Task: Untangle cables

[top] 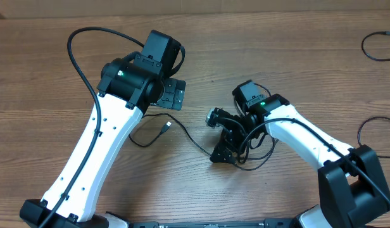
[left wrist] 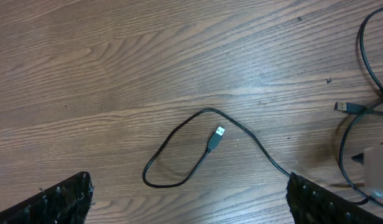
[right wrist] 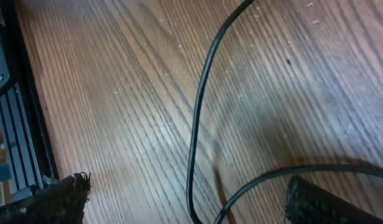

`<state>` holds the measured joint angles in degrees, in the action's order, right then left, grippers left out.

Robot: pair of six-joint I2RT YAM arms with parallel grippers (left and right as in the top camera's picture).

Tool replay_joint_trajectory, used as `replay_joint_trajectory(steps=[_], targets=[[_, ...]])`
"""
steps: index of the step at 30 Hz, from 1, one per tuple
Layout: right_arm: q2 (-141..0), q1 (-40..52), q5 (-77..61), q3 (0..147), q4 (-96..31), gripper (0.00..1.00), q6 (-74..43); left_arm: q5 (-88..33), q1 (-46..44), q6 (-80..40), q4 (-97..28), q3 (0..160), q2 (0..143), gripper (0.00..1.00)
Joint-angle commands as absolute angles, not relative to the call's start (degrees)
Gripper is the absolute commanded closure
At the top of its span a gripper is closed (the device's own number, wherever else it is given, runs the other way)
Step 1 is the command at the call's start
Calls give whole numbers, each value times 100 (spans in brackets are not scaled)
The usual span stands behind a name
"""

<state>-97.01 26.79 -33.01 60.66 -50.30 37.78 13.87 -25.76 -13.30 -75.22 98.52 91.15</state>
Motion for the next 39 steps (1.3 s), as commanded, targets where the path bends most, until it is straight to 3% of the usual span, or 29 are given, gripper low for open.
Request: replay_joint_trajectory(steps=[1,18,28,33,39], targets=[[-9686,2825,-3286,5942,-4812,0,3841,1365,-2552,-1284,-7511,9907,9139,0],[-9937,3787,-1883,5920,-4528,1,3426,1365,-2552,-1284,-7511,9907,9139,0],[-10337,3979,-1352,5920,-4458,10,3122,1365,-2552,-1284,-7511,9907,9139,0],[-10363,3979,-939,5920,-4204,30,2805,1365,-2552,-1284,-7511,9907,9139,0],[-10363,3979,-799,5920,-4204,45,2740,1365,-2552,-1284,-7511,9907,9139,0]])
